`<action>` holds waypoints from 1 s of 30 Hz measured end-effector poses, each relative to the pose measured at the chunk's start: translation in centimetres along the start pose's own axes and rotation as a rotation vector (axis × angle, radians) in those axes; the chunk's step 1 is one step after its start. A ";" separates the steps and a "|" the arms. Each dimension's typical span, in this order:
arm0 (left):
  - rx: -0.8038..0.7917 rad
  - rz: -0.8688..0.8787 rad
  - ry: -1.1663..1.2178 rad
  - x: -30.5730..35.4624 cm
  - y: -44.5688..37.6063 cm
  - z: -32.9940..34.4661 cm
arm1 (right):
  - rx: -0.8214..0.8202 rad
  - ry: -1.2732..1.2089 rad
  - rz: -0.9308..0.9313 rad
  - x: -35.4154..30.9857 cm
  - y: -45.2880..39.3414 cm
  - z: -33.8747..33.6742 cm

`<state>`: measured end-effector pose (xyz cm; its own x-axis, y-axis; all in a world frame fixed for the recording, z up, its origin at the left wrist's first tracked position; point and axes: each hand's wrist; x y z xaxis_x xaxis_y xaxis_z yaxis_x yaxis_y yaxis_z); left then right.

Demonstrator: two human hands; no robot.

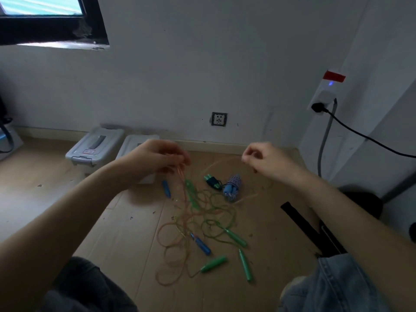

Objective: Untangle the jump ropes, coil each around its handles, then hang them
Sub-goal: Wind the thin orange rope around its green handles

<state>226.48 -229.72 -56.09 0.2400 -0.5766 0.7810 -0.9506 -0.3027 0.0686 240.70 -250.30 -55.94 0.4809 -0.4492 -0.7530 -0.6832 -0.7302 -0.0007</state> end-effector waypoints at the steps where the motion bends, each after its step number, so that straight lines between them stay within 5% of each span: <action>1: -0.010 0.013 0.128 0.4 0.2 0.0 | -0.067 0.122 0.016 0.1 0.2 0.4; 4: -0.041 0.116 0.466 1.5 0.4 -0.3 | -0.222 0.199 0.010 0.1 0.4 1.3; 8: -0.147 0.245 0.724 2.5 0.4 -0.1 | -0.367 -0.301 -0.114 -2.1 0.8 3.1; 11: -0.235 0.290 0.782 2.7 0.4 0.1 | -0.425 -0.448 -0.122 -2.4 0.8 4.1; 13: -0.107 0.250 0.539 2.0 0.2 -0.4 | -0.331 -0.382 -0.121 -2.2 0.5 3.6; 16: 0.185 0.144 -0.492 -0.1 -0.2 -0.8 | -0.020 -0.405 -0.055 -1.3 -0.3 1.9; 18: 0.222 0.146 -0.731 -0.9 -0.3 -0.1 | 0.085 -0.538 0.009 -0.7 -0.5 0.9; 21: 0.250 0.217 -0.410 0.3 -0.1 0.5 | -0.171 -0.427 -0.001 -0.7 0.0 1.0; 24: 0.093 0.273 -0.178 2.3 0.5 1.1 | -0.468 -0.365 -0.024 -0.9 0.5 3.4; 28: -0.002 0.245 0.109 3.1 0.8 1.5 | -0.433 -0.324 -0.087 -0.9 0.9 5.3; 30: 0.036 0.225 -0.014 2.5 0.6 0.7 | -0.275 -0.369 -0.074 -0.6 0.3 4.1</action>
<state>226.61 -231.91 -54.58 0.0257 -0.6427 0.7657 -0.9729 -0.1921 -0.1286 237.94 -248.15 -58.19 0.2611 -0.2140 -0.9413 -0.4594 -0.8851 0.0738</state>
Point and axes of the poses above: each hand's wrist, its own y-axis away from the middle knuckle, its own z-axis out of the palm, x = y × z, and after that the axes turned 14 degrees about -y, right-handed
